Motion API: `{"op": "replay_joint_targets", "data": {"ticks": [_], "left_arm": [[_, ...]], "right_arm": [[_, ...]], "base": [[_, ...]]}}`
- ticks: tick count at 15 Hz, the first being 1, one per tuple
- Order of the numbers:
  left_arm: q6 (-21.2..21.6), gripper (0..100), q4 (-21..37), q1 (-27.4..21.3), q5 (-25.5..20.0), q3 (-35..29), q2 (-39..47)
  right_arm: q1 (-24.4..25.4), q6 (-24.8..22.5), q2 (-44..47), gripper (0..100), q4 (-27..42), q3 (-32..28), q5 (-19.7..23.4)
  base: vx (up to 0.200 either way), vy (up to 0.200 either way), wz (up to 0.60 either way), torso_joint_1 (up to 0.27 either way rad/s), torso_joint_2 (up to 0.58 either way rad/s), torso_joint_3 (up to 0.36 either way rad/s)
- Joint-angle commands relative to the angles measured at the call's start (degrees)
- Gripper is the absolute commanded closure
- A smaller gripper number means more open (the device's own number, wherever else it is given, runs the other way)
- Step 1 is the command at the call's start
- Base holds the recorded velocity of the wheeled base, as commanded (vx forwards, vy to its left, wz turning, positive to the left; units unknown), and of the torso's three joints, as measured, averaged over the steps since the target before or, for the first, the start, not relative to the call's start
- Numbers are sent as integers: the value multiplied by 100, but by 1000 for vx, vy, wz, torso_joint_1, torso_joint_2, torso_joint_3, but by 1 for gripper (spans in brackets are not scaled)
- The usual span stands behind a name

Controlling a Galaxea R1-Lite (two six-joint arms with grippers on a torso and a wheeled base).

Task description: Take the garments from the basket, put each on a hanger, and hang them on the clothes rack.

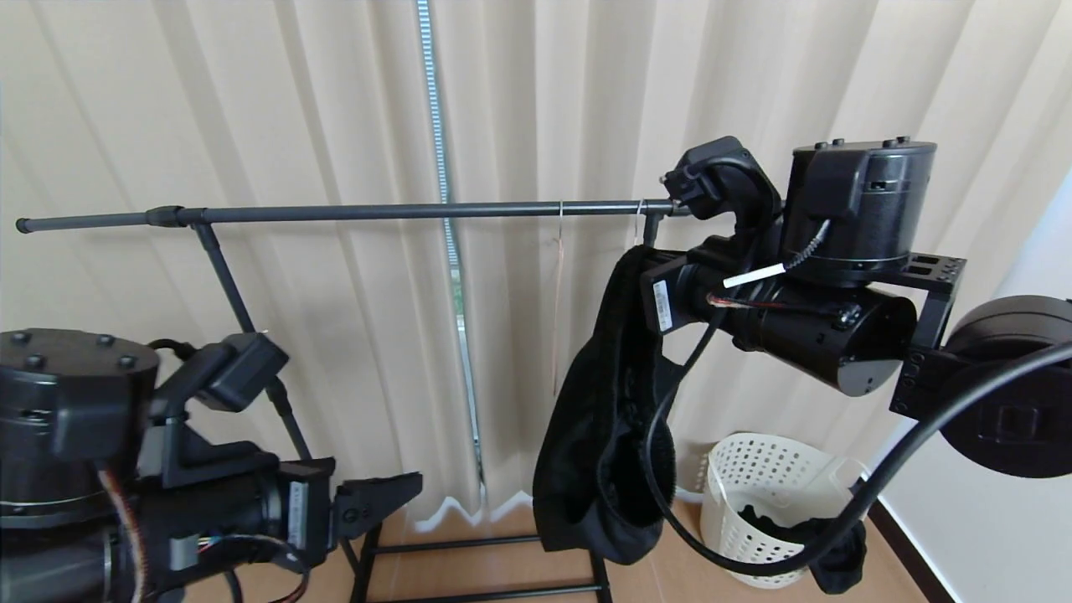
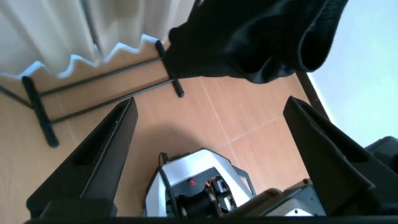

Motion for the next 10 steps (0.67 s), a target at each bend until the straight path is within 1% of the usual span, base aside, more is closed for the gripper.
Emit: {"op": "replay_joint_targets", "data": {"ticks": [1,3,4,5,6,7,9,10], "left_arm": [[-21,0,-470,-342,37,-123,933],[-39,0,-716,-632,-24,-184,1170],[-100,0,-786,-860,11,-281,1399],[-127,0,-857,-1089,46,-483,1557],[-135,0,-865,-1185,143,-659,1645],[-162,0,-865,-1238,240,-782,1724],[-522,0,-901,-1396,389,-905,1935],[-707,0,-971,-1423,600,-958,2058]], "right_arm": [[167,-8,313,100,52,-325,-48],[352,-8,357,100,140,-483,-294],[440,0,436,100,78,-483,-478],[528,18,453,100,70,-474,-751],[563,27,445,100,70,-465,-891],[563,44,409,100,70,-457,-909],[571,44,365,100,70,-439,-1041],[598,44,357,100,70,-457,-1164]], "base": [[0,0,0,0,0,0],[0,0,0,0,0,0],[0,0,0,0,0,0],[0,0,0,0,0,0],[0,0,0,0,0,0],[0,0,0,0,0,0],[0,0,0,0,0,0],[0,0,0,0,0,0]]}}
